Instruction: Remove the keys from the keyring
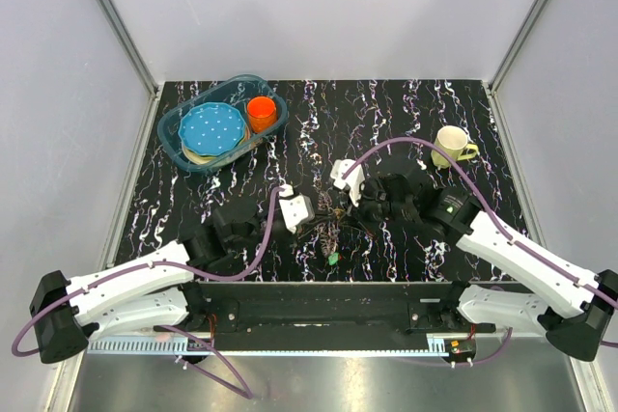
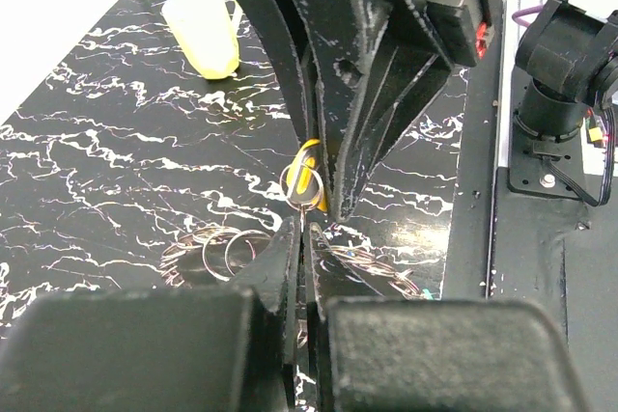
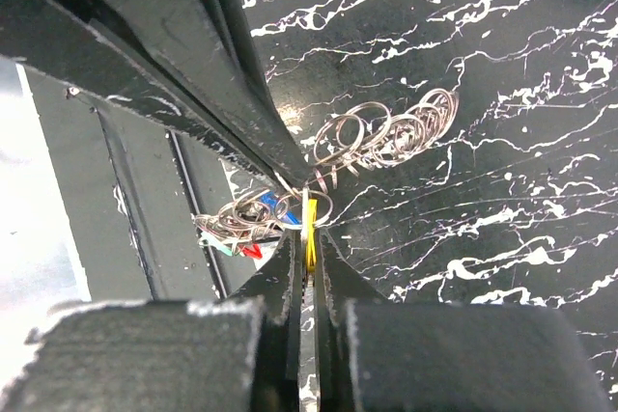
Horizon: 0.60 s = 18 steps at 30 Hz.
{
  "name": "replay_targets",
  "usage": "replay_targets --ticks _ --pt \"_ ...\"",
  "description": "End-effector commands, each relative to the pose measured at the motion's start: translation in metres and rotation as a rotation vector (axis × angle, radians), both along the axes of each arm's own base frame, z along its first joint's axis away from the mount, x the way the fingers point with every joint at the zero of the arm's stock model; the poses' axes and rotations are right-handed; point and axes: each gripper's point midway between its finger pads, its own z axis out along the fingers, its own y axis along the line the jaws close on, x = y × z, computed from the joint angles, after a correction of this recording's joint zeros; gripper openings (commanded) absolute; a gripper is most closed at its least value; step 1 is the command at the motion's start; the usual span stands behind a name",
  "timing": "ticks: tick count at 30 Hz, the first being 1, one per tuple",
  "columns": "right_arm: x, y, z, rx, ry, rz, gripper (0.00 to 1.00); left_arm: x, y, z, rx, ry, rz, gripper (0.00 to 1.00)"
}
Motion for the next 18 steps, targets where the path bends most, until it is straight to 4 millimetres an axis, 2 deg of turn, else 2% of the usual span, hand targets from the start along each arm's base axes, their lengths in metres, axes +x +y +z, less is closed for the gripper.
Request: replay_targets --ticks 1,4,7,8,10,13,16,18 --pt "0.022 0.011 0.054 0.144 -0.087 -0.101 0.00 -0.013 0.002 -0.021 0.043 0.000 -0.065 0.00" --pt "0.026 0.012 0.055 0.146 -0.062 -0.138 0.00 -0.012 0.002 -0.022 0.045 0.000 -0.064 0.00" --pt "0.026 0.006 0.044 0.104 -0.038 -0.162 0.05 -0.010 0.002 -0.022 0.058 -0.001 -0.054 0.00" --pt "0.025 0.005 0.042 0.093 -0.032 -0.158 0.10 -0.009 0.002 -0.022 0.062 -0.004 -0.052 0.00" --pt "0.022 0.002 0.036 0.069 -0.021 -0.152 0.10 -0.009 0.003 -0.027 0.088 0.001 -0.049 0.00" --pt "0.019 0.000 0.035 0.065 -0.010 -0.146 0.00 -0.008 0.003 -0.029 0.096 0.001 -0.047 0.00" --pt "0.014 0.000 0.036 0.066 0.012 -0.138 0.00 -0.006 0.003 -0.028 0.098 -0.003 -0.038 0.00" --pt "0.012 0.000 0.037 0.064 0.020 -0.135 0.08 -0.006 0.003 -0.029 0.104 -0.002 -0.039 0.00"
